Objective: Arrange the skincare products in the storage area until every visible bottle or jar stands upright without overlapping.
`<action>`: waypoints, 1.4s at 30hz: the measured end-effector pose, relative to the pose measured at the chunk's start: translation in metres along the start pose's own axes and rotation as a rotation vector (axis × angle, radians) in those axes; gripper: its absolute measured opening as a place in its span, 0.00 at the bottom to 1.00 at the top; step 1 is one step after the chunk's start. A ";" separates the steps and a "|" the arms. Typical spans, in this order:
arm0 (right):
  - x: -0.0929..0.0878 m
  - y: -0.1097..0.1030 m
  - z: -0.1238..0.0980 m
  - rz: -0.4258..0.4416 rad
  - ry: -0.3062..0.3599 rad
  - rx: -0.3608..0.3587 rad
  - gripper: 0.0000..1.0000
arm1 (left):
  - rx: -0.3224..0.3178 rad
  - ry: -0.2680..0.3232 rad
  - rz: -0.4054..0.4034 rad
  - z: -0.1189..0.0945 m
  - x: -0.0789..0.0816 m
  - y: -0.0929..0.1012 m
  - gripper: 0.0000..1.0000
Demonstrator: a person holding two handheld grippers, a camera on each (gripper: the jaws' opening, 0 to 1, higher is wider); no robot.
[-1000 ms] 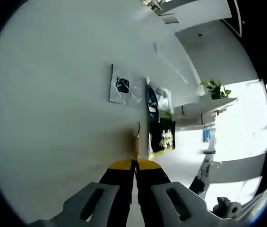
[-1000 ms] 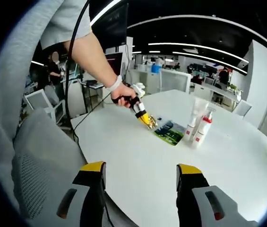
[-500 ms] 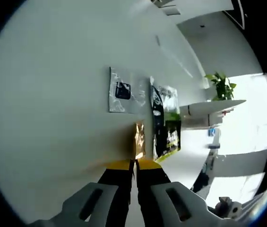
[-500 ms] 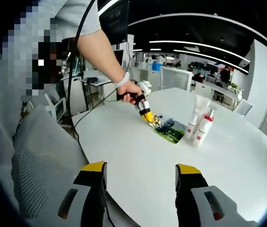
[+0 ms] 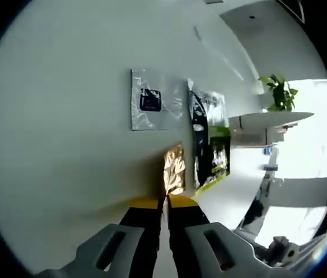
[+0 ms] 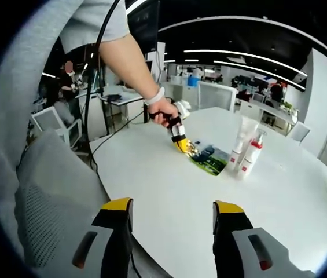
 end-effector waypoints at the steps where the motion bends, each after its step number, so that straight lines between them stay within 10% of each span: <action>1: 0.000 0.000 0.000 -0.001 0.000 0.001 0.53 | -0.001 -0.007 -0.003 0.000 -0.001 0.000 0.01; 30: 0.000 -0.002 -0.001 -0.021 -0.001 0.012 0.44 | 0.079 -0.056 0.015 -0.015 0.000 -0.008 0.14; 42: -0.002 -0.004 -0.001 -0.030 -0.013 0.018 0.41 | 0.273 -0.024 0.141 -0.021 0.008 -0.023 0.08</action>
Point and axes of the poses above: the point that each gripper's makers call its tool centre point, and the gripper's own axes: z roughly forward along the fingers, y roughly to its right, x roughly out of its top, the point moved 2 cm from there along -z, roughly backward along the fingers, and after that the axes turned 10 degrees about -y, right-handed, at the moved point
